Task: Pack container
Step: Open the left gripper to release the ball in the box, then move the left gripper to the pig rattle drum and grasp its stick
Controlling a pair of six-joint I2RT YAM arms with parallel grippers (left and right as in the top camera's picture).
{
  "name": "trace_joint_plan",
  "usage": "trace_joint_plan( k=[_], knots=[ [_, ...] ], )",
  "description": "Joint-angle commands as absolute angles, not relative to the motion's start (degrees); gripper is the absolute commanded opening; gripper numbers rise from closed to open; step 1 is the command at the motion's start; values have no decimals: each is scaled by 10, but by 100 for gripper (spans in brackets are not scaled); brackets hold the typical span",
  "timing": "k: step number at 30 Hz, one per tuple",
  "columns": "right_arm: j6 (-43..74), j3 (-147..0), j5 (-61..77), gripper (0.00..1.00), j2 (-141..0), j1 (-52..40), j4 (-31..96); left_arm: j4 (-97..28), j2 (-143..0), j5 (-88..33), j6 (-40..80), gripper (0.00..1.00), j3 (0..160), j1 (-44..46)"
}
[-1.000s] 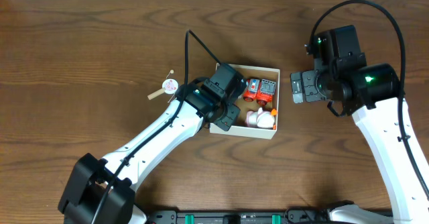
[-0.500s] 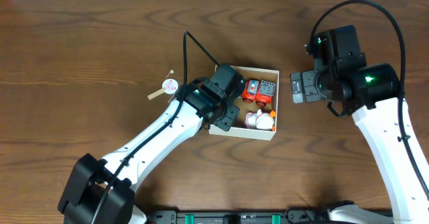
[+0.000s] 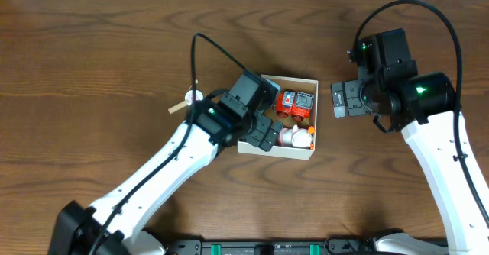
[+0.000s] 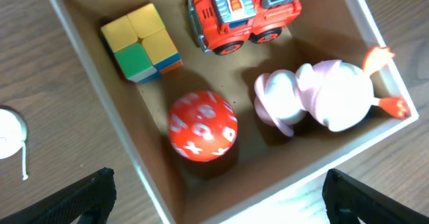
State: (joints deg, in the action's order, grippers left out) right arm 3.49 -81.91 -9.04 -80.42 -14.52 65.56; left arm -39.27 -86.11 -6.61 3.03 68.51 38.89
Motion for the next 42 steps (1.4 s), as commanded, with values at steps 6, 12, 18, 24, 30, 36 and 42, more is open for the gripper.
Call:
trace_joint_plan(
  k=[6, 12, 18, 24, 30, 36, 42],
  knots=[
    [42, -826, -96, 99, -799, -143, 656, -406, -805, 1, 28, 98, 700, 389],
    [42, -826, -96, 99, -799, -143, 656, -445, -776, 147, 26, 98, 700, 385],
    [42, -826, -96, 99, -799, -143, 656, -497, -775, 173, 4, 98, 700, 345],
    [42, -826, -96, 99, -799, -143, 656, -507, -775, 173, -77, 98, 699, 269],
    [42, -826, -96, 99, -799, -143, 656, -496, -775, 172, -152, 98, 697, 186],
    [42, -826, -96, 99, -799, -143, 656, -461, -783, 153, -213, 98, 693, 121],
    [42, -826, -96, 99, -799, -143, 656, -424, -833, 42, -340, 98, 691, 79]
  ],
)
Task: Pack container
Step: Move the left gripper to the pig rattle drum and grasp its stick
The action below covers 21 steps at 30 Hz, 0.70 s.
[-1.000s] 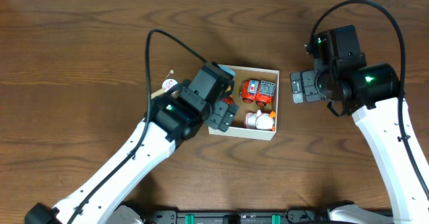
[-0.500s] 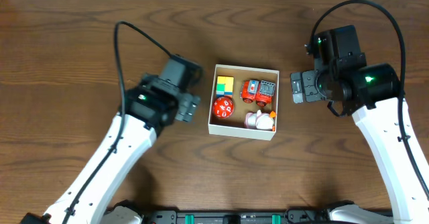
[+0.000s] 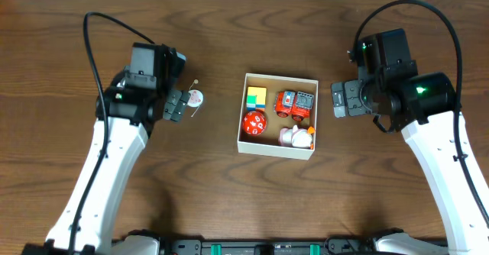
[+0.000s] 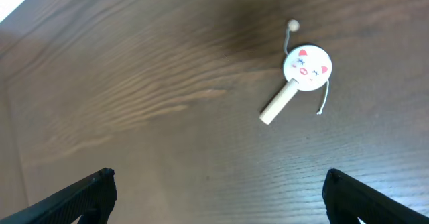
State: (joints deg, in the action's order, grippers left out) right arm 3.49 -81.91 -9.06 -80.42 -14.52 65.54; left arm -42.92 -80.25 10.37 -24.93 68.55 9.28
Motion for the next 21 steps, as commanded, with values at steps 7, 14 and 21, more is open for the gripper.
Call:
trace_joint_plan(
  k=[7, 14, 21],
  knots=[
    [42, -826, -96, 99, -799, -143, 656, -423, -931, 37, -390, 98, 691, 54],
    [42, -826, -96, 99, -799, -143, 656, -403, -1020, -24, -450, 98, 691, 42],
    [42, -826, -96, 99, -799, -143, 656, -363, -1056, -24, -453, 98, 691, 42]
  ],
)
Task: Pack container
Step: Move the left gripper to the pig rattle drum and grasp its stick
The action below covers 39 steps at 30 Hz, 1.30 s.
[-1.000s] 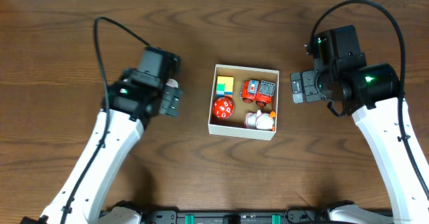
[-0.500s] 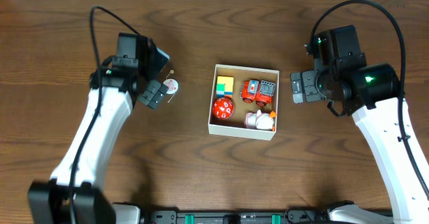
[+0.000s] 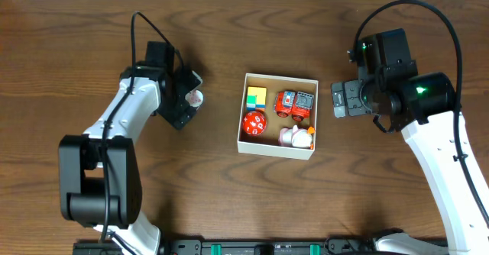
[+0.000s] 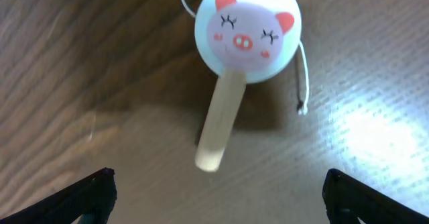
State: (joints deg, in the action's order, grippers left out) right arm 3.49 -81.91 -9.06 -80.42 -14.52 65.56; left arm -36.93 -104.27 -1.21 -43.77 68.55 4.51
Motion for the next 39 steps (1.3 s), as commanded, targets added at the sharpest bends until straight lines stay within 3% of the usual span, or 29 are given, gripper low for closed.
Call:
trace_joint_plan(
  k=[1, 26, 34, 37, 39],
  knots=[
    [42, -826, -96, 99, -799, -143, 656, -358, -1061, -24, -453, 98, 691, 42],
    [42, -826, -96, 99, -799, -143, 656, -326, -1096, -41, -461, 99, 688, 42],
    [42, -826, -96, 99, -799, -143, 656, -329, -1108, -41, -460, 76, 688, 43],
    [42, -826, -96, 99, -799, -143, 656, -331, -1112, -41, -460, 62, 688, 43],
    [42, -826, -96, 99, -799, -143, 656, -333, -1112, -41, -460, 46, 688, 43]
  ],
)
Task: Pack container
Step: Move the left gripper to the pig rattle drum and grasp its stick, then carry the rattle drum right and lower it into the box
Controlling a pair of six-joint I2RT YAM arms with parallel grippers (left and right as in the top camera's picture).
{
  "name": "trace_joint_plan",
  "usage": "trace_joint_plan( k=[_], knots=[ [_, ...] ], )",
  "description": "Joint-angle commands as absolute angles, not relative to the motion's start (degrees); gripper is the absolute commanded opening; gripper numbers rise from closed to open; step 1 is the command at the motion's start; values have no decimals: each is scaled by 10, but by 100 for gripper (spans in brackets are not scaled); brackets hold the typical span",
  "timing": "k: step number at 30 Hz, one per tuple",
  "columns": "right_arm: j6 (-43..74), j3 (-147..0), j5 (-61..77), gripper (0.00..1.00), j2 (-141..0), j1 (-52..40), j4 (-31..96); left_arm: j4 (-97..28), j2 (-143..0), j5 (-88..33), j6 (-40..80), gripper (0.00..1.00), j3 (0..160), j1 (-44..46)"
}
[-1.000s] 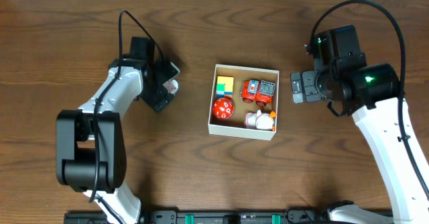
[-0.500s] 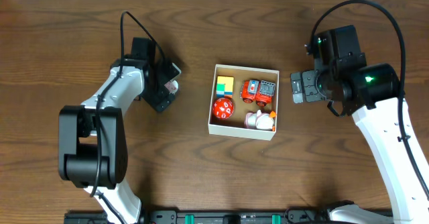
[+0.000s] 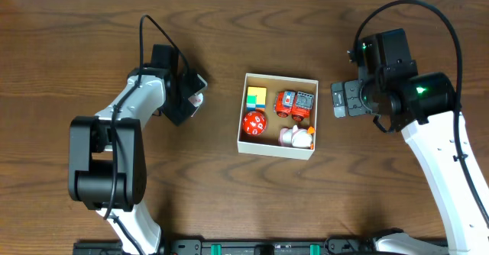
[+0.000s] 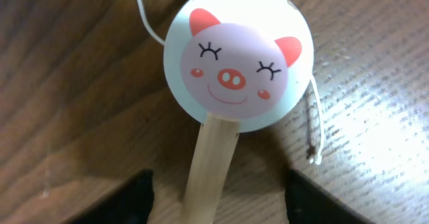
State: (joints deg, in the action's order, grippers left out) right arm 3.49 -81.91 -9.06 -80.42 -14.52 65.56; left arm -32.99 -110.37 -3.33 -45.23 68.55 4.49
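Note:
A small pellet drum with a pink pig face [image 4: 234,83] and a pale wooden handle [image 4: 211,174] lies on the wood table, left of the box. My left gripper [image 4: 214,207] is low over it, open. One dark finger [image 4: 127,200] stands on each side of the handle with a gap. From overhead the left gripper [image 3: 187,98] covers most of the drum [image 3: 198,98]. The white box [image 3: 241,121] holds a coloured cube [image 3: 257,97], a red ball [image 3: 253,123], a red truck [image 3: 295,104] and a white-pink duck [image 3: 296,137]. My right gripper [image 3: 342,100] hovers right of the box.
The drum's strings with small beads [image 4: 314,158] trail on the table beside the pig face. The left arm reaches in from the front left, the right arm from the front right. Bare wood surrounds the box.
My left gripper has come lower and closer onto the drum; its fingers now flank the handle more narrowly. The drum, the box and the right arm have not moved.
My left gripper was open over the box, with the cube, ball, truck and duck inside. Then it was well left of the box, high above the drum. Then it was low over the drum, and now its fingers straddle the handle.

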Motion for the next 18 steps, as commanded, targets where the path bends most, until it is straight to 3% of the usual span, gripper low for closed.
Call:
trace_joint_plan(
  k=[1, 3, 5, 12, 18],
  knots=[
    [42, -826, -96, 99, -799, -143, 656, -334, -1112, -41, -460, 38, 688, 43],
    [42, -826, -96, 99, -799, -143, 656, -338, -1112, -41, -460, 26, 688, 43],
    [42, -826, -96, 99, -799, -143, 656, -342, -1112, -41, -460, 21, 688, 43],
    [42, -826, -96, 99, -799, -143, 656, -351, -1106, -41, -453, 19, 689, 53],
    [42, -826, -96, 99, -799, -143, 656, -351, -1079, -40, -452, 11, 693, 80]
  ],
)
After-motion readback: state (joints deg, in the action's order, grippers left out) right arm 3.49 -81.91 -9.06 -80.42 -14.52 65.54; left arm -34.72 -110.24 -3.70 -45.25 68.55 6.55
